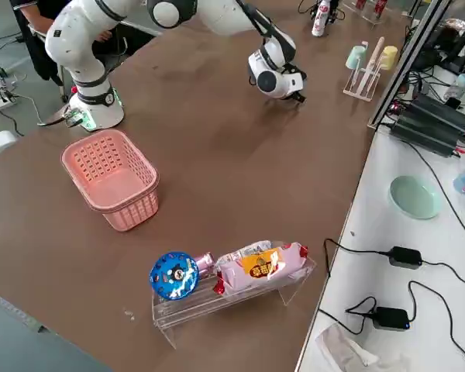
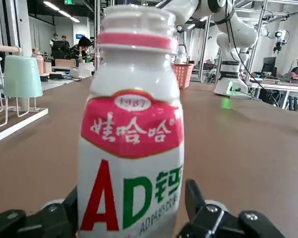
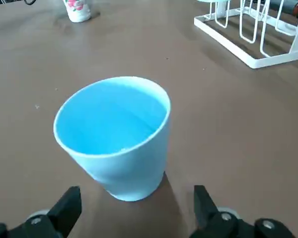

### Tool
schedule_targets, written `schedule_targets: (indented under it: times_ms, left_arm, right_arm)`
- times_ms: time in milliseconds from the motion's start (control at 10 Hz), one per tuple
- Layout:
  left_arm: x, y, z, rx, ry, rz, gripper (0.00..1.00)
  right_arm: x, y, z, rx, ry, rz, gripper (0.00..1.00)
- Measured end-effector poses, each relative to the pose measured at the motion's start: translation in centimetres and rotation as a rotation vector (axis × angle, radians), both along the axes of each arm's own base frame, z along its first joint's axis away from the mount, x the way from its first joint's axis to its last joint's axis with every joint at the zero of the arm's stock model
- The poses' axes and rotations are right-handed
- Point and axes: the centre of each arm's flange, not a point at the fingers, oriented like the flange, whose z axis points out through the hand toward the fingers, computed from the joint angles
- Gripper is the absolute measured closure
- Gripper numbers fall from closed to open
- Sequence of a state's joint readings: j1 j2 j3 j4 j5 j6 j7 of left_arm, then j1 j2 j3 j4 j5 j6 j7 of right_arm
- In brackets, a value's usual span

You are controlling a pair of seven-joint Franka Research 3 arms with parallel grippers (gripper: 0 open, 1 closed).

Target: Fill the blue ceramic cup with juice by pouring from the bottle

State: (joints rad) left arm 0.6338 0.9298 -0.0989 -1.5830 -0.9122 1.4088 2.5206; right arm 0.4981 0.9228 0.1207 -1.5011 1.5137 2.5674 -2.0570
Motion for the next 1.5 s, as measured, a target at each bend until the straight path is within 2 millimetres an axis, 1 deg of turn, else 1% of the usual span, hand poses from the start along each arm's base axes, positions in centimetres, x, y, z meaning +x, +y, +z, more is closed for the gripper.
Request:
schedule_targets:
  times_ms: [200, 300, 400, 500, 600, 700, 900, 1000, 1100, 1300, 1400, 1500]
  left_arm:
    - [0.1, -0.2, 0.0, -0.003, -0.002, -0.002, 0.14]
    - [0.2, -0.4, 0.1, -0.006, -0.003, -0.005, 0.15]
    - [0.2, -0.6, 0.1, -0.009, -0.004, -0.007, 0.19]
    - [0.2, -0.6, 0.1, -0.010, -0.004, -0.007, 0.26]
    - [0.2, -0.6, 0.1, -0.010, -0.005, -0.005, 0.40]
    - [0.2, -0.6, 0.1, -0.010, -0.006, -0.005, 0.41]
    - [0.6, -0.8, 0.5, -0.005, -0.015, -0.012, 0.42]
    - [1.2, -1.5, 1.2, 0.001, -0.015, -0.025, 0.42]
    - [2.1, -2.7, 2.2, 0.012, -0.010, -0.046, 0.42]
    - [3.9, -5.2, 5.0, 0.049, 0.019, -0.083, 0.42]
    - [4.8, -6.8, 6.4, 0.072, 0.037, -0.101, 0.42]
    - [5.9, -8.6, 7.5, 0.106, 0.040, -0.114, 0.42]
  right_arm:
    - [-0.4, 0.5, 0.0, 0.004, 0.004, 0.004, 0.00]
    - [-0.7, 0.9, -0.1, 0.010, 0.009, 0.007, 0.00]
    - [-1.0, 1.3, -0.1, 0.015, 0.013, 0.010, 0.00]
    - [-1.1, 1.5, -0.1, 0.017, 0.014, 0.012, 0.00]
    - [-1.2, 1.6, -0.1, 0.018, 0.015, 0.012, 0.01]
    - [-1.2, 1.7, -0.1, 0.018, 0.016, 0.013, 0.04]
    - [-1.4, 1.9, -0.3, 0.020, 0.020, 0.015, 0.05]
    - [-1.6, 2.1, -0.4, 0.022, 0.023, 0.018, 0.06]
    - [-1.7, 2.2, -0.4, 0.024, 0.025, 0.020, 0.07]
    - [-1.8, 2.3, -0.4, 0.025, 0.026, 0.020, 0.11]
    - [-1.8, 2.3, -0.4, 0.025, 0.026, 0.020, 0.19]
    - [-1.8, 2.3, -0.5, 0.024, 0.027, 0.020, 0.19]
